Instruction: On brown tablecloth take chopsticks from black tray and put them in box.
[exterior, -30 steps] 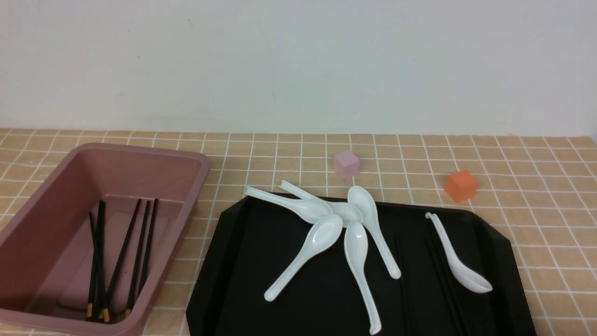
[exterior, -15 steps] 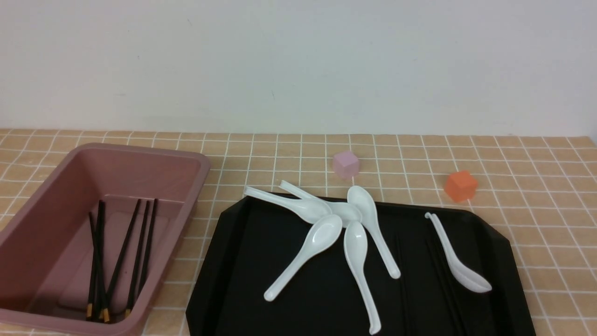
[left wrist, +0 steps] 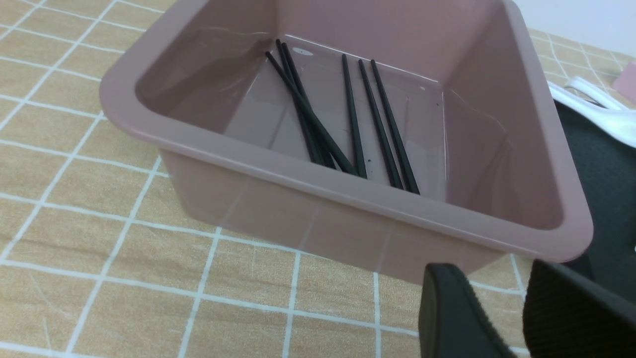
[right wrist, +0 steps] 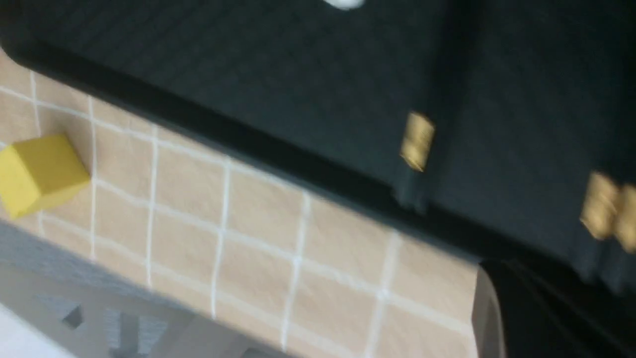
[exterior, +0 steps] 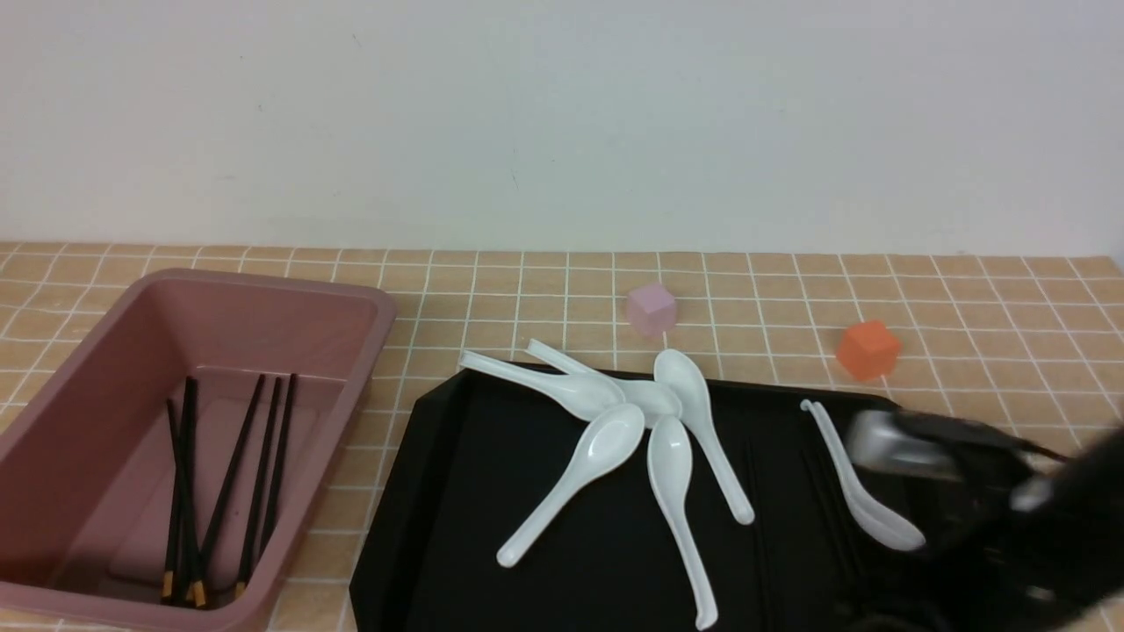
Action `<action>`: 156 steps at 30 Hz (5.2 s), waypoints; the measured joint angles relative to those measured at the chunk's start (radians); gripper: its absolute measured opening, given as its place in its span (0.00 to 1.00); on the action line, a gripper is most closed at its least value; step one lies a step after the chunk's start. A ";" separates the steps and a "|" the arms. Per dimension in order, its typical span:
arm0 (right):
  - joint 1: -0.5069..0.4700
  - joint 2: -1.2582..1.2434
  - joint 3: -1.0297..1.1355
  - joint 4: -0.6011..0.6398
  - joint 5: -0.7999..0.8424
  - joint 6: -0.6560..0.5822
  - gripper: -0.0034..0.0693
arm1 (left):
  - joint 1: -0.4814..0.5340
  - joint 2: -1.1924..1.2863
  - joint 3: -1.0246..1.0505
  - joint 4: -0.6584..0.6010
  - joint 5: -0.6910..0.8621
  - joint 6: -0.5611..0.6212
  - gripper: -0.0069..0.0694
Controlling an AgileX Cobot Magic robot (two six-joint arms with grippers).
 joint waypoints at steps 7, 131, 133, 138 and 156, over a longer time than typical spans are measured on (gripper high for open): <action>0.170 0.218 -0.180 -0.276 -0.066 0.393 0.24 | 0.000 0.000 0.000 0.000 0.000 0.000 0.40; 0.386 -1.369 0.483 -0.559 -0.596 0.212 0.06 | 0.000 0.000 0.000 0.000 0.000 0.000 0.40; 0.386 -1.369 0.488 -0.559 -0.598 0.212 0.06 | 0.000 0.000 0.000 0.000 0.000 0.000 0.40; 0.386 -1.369 0.496 -0.559 -0.597 0.212 0.07 | 0.000 0.000 0.000 0.000 0.000 0.000 0.40; 0.356 -1.401 0.578 -0.578 -0.596 0.162 0.08 | 0.000 0.000 0.000 0.000 0.000 0.000 0.40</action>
